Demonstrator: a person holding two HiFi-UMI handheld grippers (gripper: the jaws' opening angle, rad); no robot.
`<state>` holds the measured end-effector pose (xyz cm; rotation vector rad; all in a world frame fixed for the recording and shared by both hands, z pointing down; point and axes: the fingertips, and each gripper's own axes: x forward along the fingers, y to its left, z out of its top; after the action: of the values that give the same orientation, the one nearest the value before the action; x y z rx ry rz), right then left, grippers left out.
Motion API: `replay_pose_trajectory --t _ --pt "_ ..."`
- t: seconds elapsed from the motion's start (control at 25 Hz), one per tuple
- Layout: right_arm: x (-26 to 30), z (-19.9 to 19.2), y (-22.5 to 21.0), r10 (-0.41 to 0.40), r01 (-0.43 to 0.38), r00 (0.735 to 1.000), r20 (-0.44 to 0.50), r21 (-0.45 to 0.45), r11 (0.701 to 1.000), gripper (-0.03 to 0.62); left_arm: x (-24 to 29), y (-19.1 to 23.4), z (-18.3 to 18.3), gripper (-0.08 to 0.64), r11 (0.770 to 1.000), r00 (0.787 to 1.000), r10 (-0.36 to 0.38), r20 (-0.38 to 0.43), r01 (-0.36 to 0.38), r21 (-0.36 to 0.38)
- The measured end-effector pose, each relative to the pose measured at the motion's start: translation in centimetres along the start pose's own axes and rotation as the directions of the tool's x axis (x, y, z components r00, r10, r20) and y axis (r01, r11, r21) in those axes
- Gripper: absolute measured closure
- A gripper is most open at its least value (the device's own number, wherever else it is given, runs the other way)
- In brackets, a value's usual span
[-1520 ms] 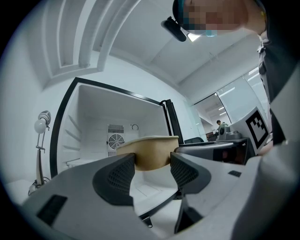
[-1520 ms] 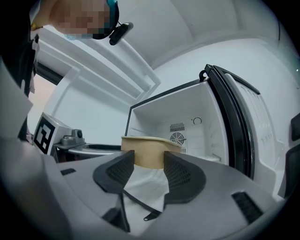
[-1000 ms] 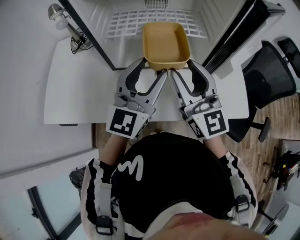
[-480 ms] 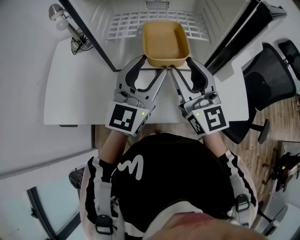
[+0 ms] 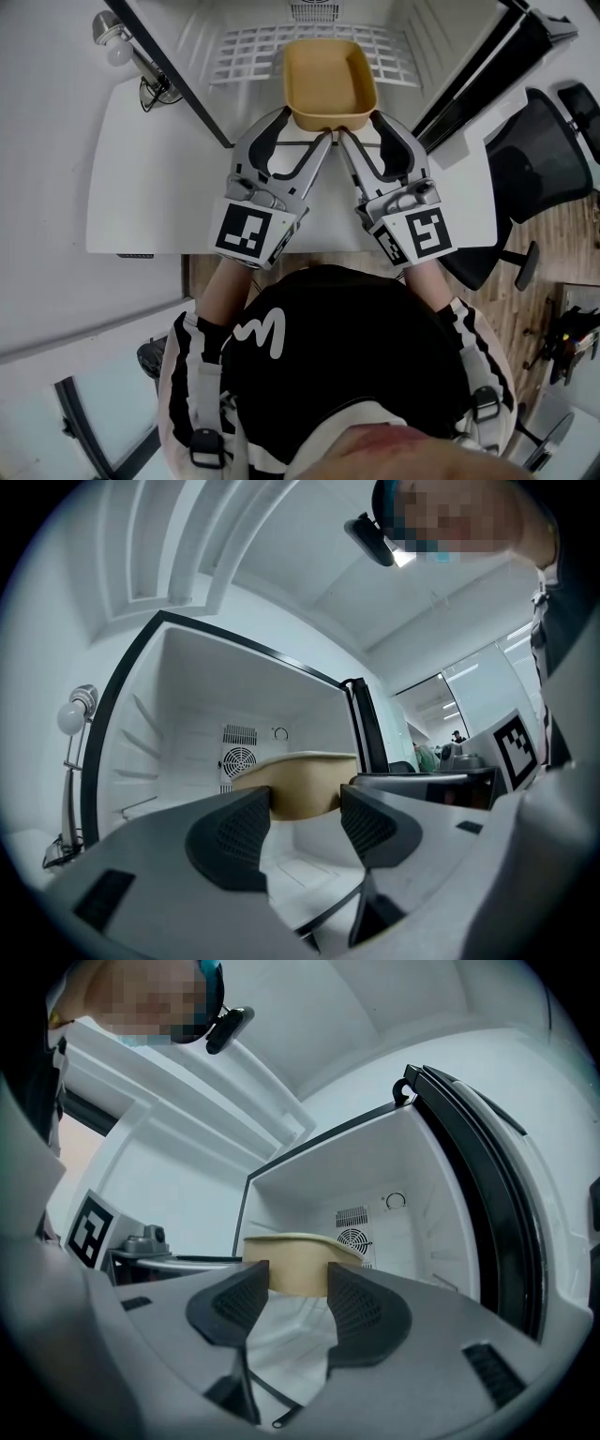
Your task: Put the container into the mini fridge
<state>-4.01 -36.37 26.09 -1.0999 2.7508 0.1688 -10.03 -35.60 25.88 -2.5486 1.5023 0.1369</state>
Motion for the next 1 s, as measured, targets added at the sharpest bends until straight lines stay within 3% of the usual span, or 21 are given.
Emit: replay_pose_trajectory --t 1.0 --pt "2.8 -1.1 -2.5 -0.014 0.014 0.999 -0.033 0.011 1.000 0.391 3.0 2.3 -1.4 0.324 0.999 1.000 -0.004 -0.007 0.004 -0.043"
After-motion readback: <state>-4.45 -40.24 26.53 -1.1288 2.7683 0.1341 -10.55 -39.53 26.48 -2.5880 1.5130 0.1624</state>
